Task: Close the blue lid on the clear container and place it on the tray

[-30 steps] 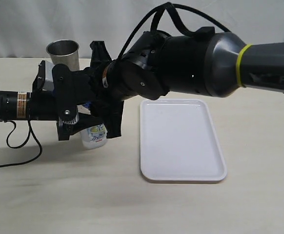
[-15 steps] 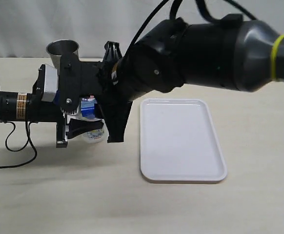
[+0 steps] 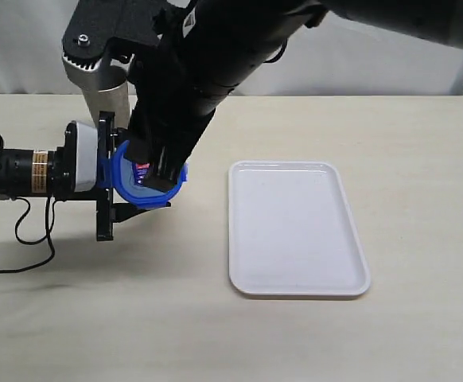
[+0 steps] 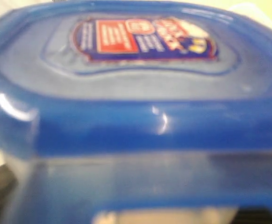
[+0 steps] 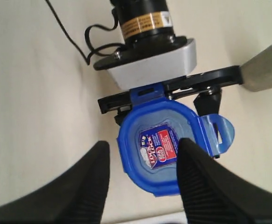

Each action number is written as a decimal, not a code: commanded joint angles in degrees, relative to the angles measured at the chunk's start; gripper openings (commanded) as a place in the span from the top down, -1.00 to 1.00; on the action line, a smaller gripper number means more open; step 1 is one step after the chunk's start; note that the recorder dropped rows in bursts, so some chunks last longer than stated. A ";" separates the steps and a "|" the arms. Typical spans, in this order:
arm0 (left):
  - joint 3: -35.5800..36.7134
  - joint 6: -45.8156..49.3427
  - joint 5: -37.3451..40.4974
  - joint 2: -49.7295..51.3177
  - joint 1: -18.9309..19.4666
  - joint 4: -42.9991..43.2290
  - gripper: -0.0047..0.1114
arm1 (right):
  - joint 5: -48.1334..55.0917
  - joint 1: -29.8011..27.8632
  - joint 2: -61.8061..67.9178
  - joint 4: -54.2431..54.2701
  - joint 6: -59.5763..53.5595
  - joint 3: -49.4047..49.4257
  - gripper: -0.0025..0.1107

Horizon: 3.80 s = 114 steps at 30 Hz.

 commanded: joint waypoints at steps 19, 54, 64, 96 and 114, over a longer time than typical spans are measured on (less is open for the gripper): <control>0.15 2.42 0.20 -0.41 -5.24 -4.10 0.92 | 13.50 -3.98 10.97 -5.10 -3.67 -11.93 0.19; 0.15 0.68 -1.42 -0.41 -5.24 -3.82 0.92 | 10.69 -3.72 15.45 -3.79 -8.79 -6.83 0.34; 0.15 0.57 -1.42 -0.41 -5.24 -3.72 0.92 | 11.69 -3.72 19.91 -3.57 -7.52 -6.95 0.37; 0.15 -2.96 -1.42 -0.41 -5.12 -4.09 0.92 | 7.42 -2.57 19.54 -2.31 -8.25 -6.95 0.54; 0.15 -34.78 -1.42 -0.41 -3.71 -13.31 0.92 | -5.57 -11.08 9.30 0.46 26.29 -6.95 0.54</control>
